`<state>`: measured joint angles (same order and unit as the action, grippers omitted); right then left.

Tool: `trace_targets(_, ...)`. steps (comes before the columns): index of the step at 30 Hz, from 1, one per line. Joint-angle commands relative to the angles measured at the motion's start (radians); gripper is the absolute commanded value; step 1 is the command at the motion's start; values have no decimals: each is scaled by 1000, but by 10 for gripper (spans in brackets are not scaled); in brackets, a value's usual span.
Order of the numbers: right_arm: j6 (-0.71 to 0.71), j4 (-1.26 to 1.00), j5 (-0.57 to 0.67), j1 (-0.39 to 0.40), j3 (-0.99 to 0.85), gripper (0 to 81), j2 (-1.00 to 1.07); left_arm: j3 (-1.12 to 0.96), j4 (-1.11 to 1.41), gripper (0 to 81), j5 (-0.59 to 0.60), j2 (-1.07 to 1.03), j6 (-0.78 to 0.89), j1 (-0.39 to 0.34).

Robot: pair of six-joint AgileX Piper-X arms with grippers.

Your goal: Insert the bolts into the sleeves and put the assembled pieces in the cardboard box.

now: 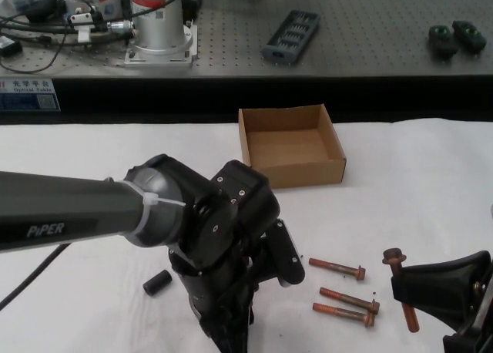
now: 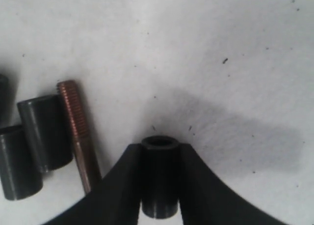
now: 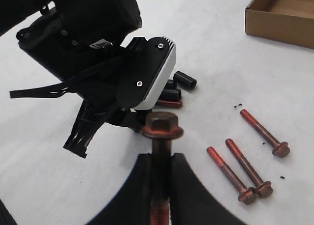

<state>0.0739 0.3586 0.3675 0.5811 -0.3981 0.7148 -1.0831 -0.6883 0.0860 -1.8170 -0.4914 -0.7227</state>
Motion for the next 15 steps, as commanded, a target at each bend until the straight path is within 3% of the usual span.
trace_targets(1, 1, -30, 8, -5, -4, 11, -8, 2, -39, 74, 13, 11, 35, 5)
trace_targets(5, 1, -84, -16, -11, -4, 11, -8, 17, 59, 55, 257, 84, 239, 50)
trace_targets(10, 97, -255, -5, -51, 11, 11, 7, 103, 266, 20, 335, 239, 405, 100)
trace_targets(15, 275, -492, 114, -105, 74, 11, 90, 254, 532, 20, 385, 418, 552, 106)
